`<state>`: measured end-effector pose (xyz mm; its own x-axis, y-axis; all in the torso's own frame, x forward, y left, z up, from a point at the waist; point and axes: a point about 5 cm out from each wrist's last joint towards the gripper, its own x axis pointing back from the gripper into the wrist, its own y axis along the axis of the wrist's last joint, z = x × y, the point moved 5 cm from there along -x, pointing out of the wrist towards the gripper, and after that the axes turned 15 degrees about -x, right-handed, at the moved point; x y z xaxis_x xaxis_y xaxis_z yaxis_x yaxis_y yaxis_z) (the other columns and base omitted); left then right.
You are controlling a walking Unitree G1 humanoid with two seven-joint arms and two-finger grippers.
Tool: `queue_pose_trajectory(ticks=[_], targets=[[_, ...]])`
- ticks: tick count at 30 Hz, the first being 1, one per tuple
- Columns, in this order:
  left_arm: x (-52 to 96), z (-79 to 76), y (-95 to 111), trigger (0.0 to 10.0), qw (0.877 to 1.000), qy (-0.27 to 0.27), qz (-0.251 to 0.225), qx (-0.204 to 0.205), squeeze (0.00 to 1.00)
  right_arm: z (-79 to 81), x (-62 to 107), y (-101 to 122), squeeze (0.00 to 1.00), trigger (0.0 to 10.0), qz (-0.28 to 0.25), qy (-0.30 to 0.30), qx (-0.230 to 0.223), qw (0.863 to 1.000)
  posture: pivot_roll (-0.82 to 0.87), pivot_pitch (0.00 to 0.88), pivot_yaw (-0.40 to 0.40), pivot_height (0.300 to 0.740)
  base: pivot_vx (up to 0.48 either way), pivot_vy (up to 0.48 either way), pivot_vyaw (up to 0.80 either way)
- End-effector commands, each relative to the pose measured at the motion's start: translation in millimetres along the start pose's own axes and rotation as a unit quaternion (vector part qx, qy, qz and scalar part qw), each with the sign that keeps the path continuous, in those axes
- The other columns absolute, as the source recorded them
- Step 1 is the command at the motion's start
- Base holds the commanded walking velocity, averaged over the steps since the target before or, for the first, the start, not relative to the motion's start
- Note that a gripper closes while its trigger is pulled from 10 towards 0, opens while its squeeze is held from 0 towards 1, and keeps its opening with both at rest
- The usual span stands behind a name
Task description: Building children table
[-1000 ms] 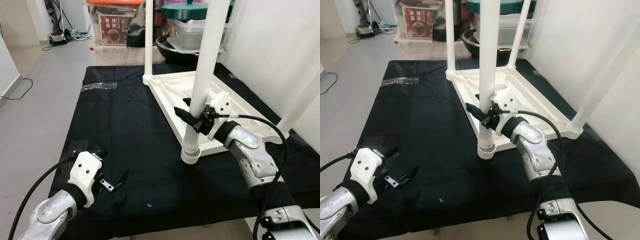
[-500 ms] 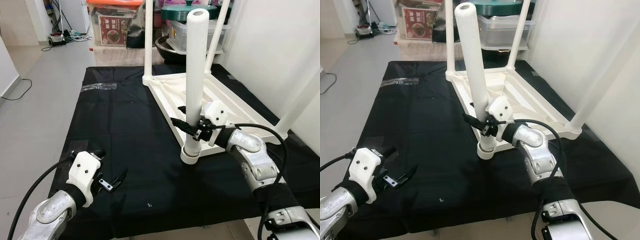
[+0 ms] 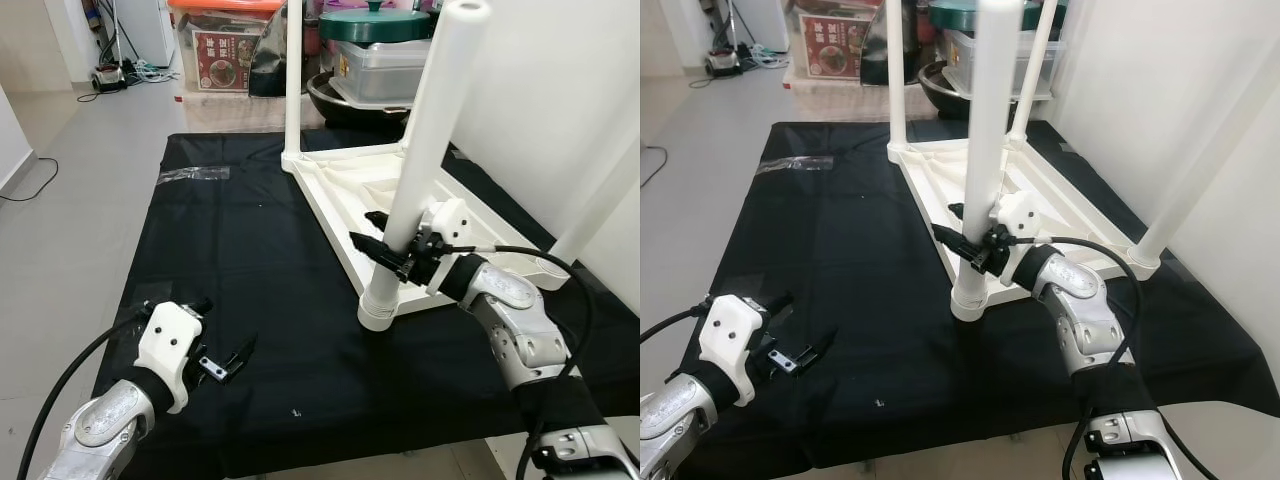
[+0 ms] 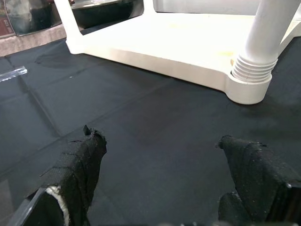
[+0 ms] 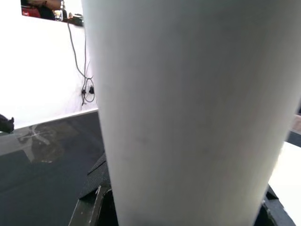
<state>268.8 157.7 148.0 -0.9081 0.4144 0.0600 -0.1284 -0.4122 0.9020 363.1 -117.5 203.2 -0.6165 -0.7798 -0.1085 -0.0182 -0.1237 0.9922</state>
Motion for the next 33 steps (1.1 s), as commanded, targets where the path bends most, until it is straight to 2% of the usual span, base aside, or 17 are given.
queue_pose_trajectory(ticks=[1, 10, 18, 20, 21, 22, 24, 25, 26, 28, 29, 30, 31, 33], targets=[[-0.4, -2.3, -2.1, 10.0, 1.000, -0.001, 0.003, 0.009, 0.00, 7.0, -1.2, -23.8, 0.00, 0.0, 0.036, 0.019, -0.032, 0.999, 0.08, 0.000, -0.099, 0.740, 0.000, 0.000, 0.00], [1.0, -2.1, -2.8, 10.0, 1.000, 0.001, 0.006, 0.009, 0.00, 13.5, -5.4, -30.0, 0.00, 0.0, 0.046, 0.034, -0.045, 0.997, 0.09, 0.000, -0.103, 0.740, 0.000, 0.000, 0.00], [1.2, -2.0, -3.5, 10.0, 1.000, 0.001, 0.007, 0.010, 0.00, 11.9, -8.9, -35.3, 0.00, 0.0, 0.054, 0.032, -0.064, 0.996, 0.09, 0.000, -0.105, 0.740, 0.000, 0.000, 0.00], [1.2, -2.5, -3.5, 10.0, 1.000, 0.001, 0.008, 0.011, 0.00, 2.8, -12.9, -38.5, 0.00, 0.0, 0.049, -0.014, -0.082, 0.995, 0.09, 0.000, -0.108, 0.740, 0.000, 0.000, 0.00], [1.2, -2.6, -3.4, 10.0, 1.000, 0.002, 0.008, 0.011, 0.00, -6.1, -14.9, -42.8, 0.00, 0.0, 0.046, -0.066, -0.096, 0.992, 0.09, 0.000, -0.109, 0.740, 0.000, 0.000, 0.00], [1.2, -2.6, -3.4, 10.0, 1.000, 0.002, 0.008, 0.011, 0.00, -6.1, -14.9, -42.8, 0.00, 0.0, 0.046, -0.066, -0.096, 0.992, 0.09, 0.000, -0.109, 0.740, 0.000, 0.000, 0.00], [1.6, -2.4, -3.5, 10.0, 1.000, 0.003, 0.008, 0.011, 0.00, -19.7, -15.6, -51.1, 0.00, 0.0, 0.042, -0.162, -0.114, 0.979, 0.09, 0.000, -0.109, 0.740, 0.000, 0.000, 0.00], [2.5, -1.5, -3.7, 10.0, 1.000, 0.006, 0.009, 0.009, 0.00, -27.8, -11.8, -57.0, 0.00, 0.0, 0.036, -0.235, -0.123, 0.963, 0.09, 0.000, -0.109, 0.740, 0.000, 0.000, 0.00], [2.5, -1.5, -3.7, 10.0, 1.000, 0.006, 0.009, 0.009, 0.00, -27.8, -11.8, -57.0, 0.00, 0.0, 0.036, -0.235, -0.123, 0.963, 0.09, 0.000, -0.109, 0.740, 0.000, 0.000, 0.00], [4.9, 1.6, -3.9, 10.0, 1.000, 0.015, 0.011, 0.007, 0.00, -36.9, 0.6, -65.7, 0.00, 0.0, 0.024, -0.339, -0.129, 0.932, 0.09, 0.000, -0.114, 0.740, 0.000, 0.000, 0.00], [4.9, 1.6, -3.9, 10.0, 1.000, 0.015, 0.011, 0.007, 0.00, -36.9, 0.6, -65.7, 0.00, 0.0, 0.024, -0.339, -0.129, 0.932, 0.09, 0.000, -0.114, 0.740, 0.000, 0.000, 0.00], [6.7, 4.0, -4.6, 10.0, 1.000, 0.020, 0.013, 0.007, 0.00, -39.7, 10.5, -73.4, 0.00, 0.0, 0.028, -0.386, -0.131, 0.913, 0.10, 0.000, -0.113, 0.740, 0.000, 0.000, 0.00], [6.7, 4.0, -4.6, 10.0, 1.000, 0.020, 0.013, 0.007, 0.00, -39.7, 10.5, -73.4, 0.00, 0.0, 0.028, -0.386, -0.131, 0.913, 0.10, 0.000, -0.113, 0.740, 0.000, 0.000, 0.00], [10.8, 7.6, -6.3, 10.0, 0.999, 0.028, 0.017, 0.006, 0.00, -42.7, 34.0, -86.3, 0.00, 0.0, 0.044, -0.471, -0.116, 0.873, 0.11, 0.000, -0.115, 0.740, 0.000, 0.000, 0.00]])
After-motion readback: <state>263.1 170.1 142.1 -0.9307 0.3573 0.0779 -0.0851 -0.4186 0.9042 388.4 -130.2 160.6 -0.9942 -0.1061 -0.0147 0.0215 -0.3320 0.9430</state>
